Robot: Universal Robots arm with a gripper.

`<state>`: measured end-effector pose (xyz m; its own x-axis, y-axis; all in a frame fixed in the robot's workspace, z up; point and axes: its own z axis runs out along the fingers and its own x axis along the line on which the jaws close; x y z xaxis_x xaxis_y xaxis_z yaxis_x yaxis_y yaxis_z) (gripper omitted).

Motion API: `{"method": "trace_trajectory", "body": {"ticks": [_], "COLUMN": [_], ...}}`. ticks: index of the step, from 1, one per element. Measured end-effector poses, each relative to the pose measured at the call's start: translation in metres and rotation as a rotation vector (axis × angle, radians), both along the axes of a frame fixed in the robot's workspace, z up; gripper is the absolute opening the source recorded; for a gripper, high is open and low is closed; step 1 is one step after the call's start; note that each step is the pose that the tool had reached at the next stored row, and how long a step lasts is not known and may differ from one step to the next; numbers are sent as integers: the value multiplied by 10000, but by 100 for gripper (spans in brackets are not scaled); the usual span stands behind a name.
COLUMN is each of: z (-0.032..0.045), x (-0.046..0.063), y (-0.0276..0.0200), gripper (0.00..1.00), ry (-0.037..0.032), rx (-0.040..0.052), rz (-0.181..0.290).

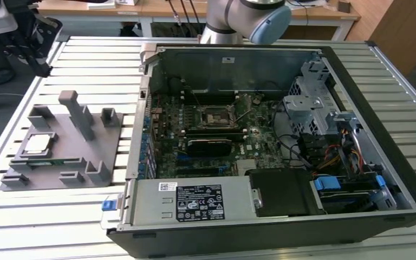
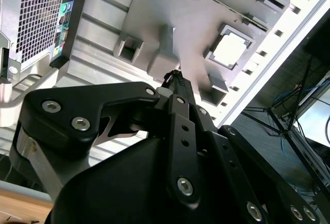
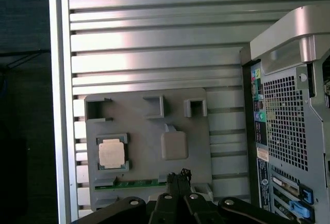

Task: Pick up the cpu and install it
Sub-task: 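Reach for the cpu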

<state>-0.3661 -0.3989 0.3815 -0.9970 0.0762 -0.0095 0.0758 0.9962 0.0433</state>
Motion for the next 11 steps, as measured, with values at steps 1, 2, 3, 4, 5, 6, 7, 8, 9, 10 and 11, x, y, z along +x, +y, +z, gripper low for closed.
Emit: {"method": "trace_trajectory", "body": {"ticks": [1, 2, 3, 4, 5, 6, 7, 8, 9, 10, 11], "z": [-1, -2, -2, -4, -5, -5, -6, -8, -8, -9, -10], "x": [-9, -18, -27, -36, -45, -54, -64, -82, -90, -99, -109], "y": [0, 0, 0, 0, 0, 0, 0, 0, 0, 0, 0], "gripper": [11, 11, 11, 11, 11, 11, 11, 11, 11, 11, 11], "ry": [2, 3, 4, 5, 6, 9, 9, 11, 14, 15, 16], "rx": [0, 0, 0, 0, 0, -1, 0, 0, 0, -1, 0], "rz": [0, 0, 0, 0, 0, 0, 0, 0, 0, 0, 0]}}
